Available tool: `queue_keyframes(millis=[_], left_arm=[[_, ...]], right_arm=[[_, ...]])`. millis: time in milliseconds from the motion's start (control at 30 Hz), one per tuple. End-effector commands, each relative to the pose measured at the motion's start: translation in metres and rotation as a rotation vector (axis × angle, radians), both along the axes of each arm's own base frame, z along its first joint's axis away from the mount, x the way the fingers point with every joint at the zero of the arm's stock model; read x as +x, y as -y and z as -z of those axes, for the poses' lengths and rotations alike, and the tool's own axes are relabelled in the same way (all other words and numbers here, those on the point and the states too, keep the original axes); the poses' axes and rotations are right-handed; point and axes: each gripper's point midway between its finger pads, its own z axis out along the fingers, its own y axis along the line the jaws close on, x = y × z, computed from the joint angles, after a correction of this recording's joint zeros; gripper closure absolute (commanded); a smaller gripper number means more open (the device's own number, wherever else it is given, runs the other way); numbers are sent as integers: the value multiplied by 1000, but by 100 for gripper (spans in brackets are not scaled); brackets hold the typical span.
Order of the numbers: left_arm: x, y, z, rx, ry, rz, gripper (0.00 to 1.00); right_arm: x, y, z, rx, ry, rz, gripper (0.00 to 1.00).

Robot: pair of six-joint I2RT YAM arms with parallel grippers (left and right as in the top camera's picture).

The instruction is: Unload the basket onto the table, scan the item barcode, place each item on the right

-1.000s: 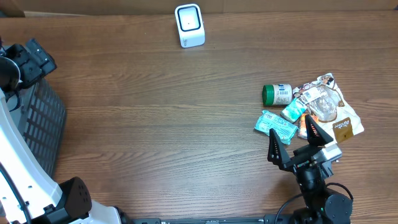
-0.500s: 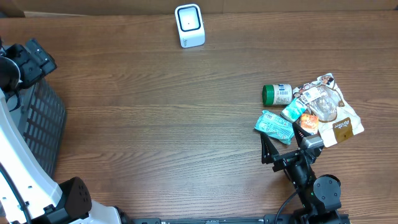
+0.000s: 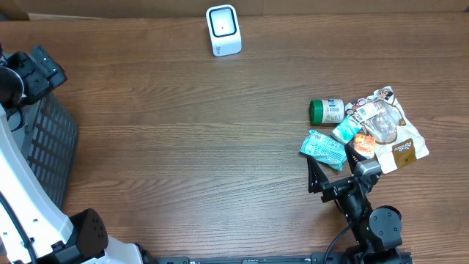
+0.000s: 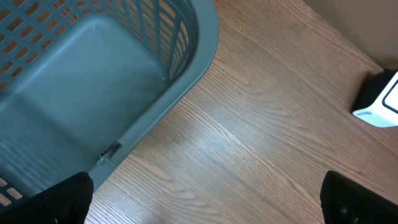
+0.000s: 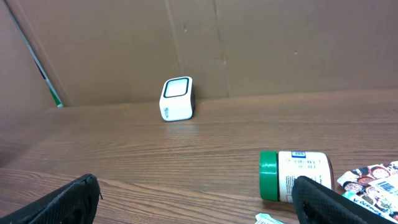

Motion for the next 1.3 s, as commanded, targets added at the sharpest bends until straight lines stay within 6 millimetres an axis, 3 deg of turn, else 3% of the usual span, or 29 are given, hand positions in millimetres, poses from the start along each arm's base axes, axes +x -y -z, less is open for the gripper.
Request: queue_keyframes(millis=[0,500,767,933,1067,1267], left_arm=[[0,3,-5,20,12,24,0],[-1,0,-4,44,-2,34,0],[7,49,-3,-73,43,279,1],[-13,63,-5,-40,57,340,0],[-34,80,-5,15,187,429,0],[-51,106,24,52,392,515,0]], right_arm=[[0,0,1,-3,6,6,0],[0,0,1,-3,6,6,0],[0,0,1,-3,6,6,0],[0,0,1,-3,6,6,0],[0,0,1,-3,6,6,0],[0,0,1,-3,6,6,0]])
